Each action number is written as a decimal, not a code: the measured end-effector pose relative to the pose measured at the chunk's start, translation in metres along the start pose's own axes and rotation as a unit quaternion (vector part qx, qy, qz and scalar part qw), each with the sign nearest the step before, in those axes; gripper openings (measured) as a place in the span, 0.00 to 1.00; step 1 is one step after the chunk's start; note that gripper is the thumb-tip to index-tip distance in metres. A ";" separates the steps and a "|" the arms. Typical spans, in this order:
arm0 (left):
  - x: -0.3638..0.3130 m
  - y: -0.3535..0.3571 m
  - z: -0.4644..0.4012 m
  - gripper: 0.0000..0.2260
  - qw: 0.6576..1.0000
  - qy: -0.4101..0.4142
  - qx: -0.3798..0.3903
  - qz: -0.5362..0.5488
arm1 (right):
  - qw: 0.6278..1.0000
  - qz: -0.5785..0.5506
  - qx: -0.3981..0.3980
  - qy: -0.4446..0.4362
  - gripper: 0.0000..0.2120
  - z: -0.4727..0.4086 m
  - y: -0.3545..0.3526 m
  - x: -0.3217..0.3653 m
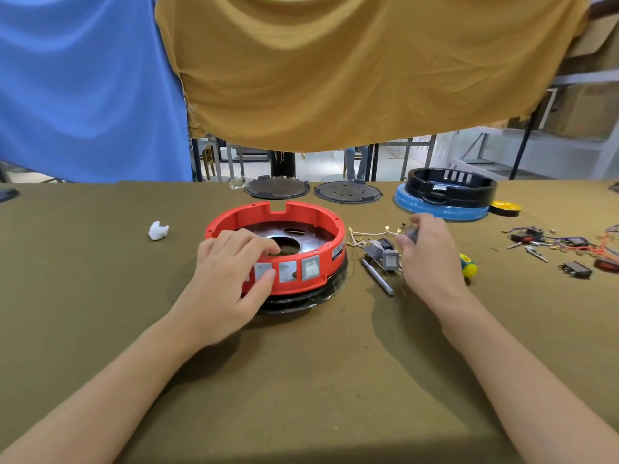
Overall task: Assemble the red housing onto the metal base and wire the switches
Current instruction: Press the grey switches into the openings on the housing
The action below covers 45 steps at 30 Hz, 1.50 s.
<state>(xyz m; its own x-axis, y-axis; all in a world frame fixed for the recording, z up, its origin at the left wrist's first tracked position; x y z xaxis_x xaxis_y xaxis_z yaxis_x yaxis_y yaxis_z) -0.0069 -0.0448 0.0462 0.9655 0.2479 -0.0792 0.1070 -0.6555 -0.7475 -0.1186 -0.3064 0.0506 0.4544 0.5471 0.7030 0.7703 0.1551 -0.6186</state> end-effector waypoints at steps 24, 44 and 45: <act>-0.034 0.001 -0.011 0.15 0.979 0.052 -0.105 0.167 | 0.643 -0.527 0.551 0.072 0.15 0.074 0.047 0.055; -0.029 -0.001 -0.011 0.19 0.975 0.038 -0.101 0.195 | 0.744 -0.401 0.535 -0.013 0.16 0.084 0.043 0.055; -0.027 -0.001 -0.010 0.20 0.974 0.032 -0.105 0.199 | 0.763 -0.388 0.515 -0.045 0.14 0.083 0.040 0.055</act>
<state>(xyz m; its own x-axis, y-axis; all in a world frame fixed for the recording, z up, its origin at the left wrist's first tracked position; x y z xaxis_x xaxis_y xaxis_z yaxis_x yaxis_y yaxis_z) -0.0310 -0.0579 0.0562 0.9529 -0.0962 -0.2876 -0.2383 -0.8241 -0.5139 -0.1001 -0.2015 0.0354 -0.0276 0.0099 0.9996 0.0115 0.9999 -0.0095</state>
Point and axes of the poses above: each hand's wrist, its own z-axis away from the middle knuckle, its own y-axis out of the palm, x = y × z, the point moved 5 cm from there along -z, towards the middle knuckle, and after that the axes turned 10 degrees about y, right-handed, at the moved point
